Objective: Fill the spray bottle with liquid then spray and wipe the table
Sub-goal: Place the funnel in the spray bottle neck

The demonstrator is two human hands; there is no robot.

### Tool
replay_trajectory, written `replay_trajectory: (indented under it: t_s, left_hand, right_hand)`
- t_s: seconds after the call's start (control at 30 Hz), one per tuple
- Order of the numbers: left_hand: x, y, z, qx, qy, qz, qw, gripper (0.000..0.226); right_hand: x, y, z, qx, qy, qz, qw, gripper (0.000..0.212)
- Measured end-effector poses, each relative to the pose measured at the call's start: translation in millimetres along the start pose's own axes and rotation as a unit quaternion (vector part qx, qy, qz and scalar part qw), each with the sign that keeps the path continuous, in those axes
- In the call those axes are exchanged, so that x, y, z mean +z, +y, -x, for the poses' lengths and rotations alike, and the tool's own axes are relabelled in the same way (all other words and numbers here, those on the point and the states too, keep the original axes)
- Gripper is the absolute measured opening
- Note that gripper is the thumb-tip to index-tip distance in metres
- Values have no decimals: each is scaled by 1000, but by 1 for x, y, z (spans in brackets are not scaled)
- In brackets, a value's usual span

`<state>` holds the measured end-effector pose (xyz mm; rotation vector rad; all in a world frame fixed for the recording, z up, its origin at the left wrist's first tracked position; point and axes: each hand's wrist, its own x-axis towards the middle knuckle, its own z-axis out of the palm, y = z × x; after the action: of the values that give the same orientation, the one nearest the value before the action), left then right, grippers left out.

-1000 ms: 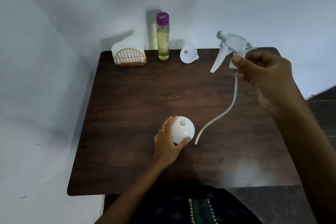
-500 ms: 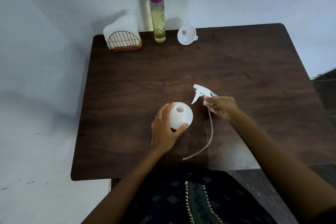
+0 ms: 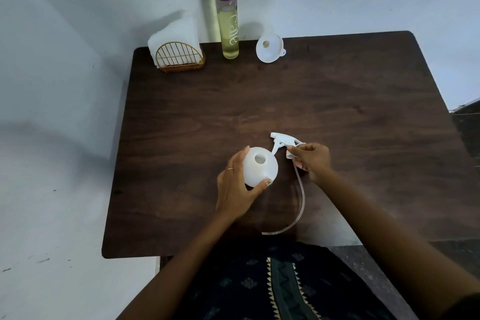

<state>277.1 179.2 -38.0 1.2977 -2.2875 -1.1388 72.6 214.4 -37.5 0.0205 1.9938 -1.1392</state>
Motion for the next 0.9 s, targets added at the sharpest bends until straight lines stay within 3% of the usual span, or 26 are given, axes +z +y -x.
replay_trajectory:
  t_s: [0.17, 0.3, 0.47, 0.57, 0.67, 0.77, 0.9]
  left_hand:
    - [-6, -2, 6, -4, -10, 17, 1000, 92]
    - [-15, -8, 10, -15, 53, 46, 997, 71]
    - [-41, 8, -46, -81, 114, 93, 986, 53]
    - [-46, 21, -106, -78, 76, 97, 989, 46]
    - [-40, 34, -167, -82, 28, 111, 990, 54]
    - [-26, 42, -227, -99, -6, 129, 987, 59]
    - [-17, 52, -287, -102, -8, 138, 985, 72]
  right_hand:
    - [-8, 1, 8, 3, 26, 24, 999, 27]
    - [-20, -10, 6, -16, 64, 21, 998, 17]
    - [-21, -46, -15, -72, 17, 13, 997, 12]
    - [-10, -82, -34, -102, -25, 27, 994, 11]
    - [11, -121, -64, -132, -41, 53, 989, 5]
    - [37, -154, -103, -161, -56, 75, 983, 7]
    - [64, -191, -133, -236, -51, 119, 963, 45]
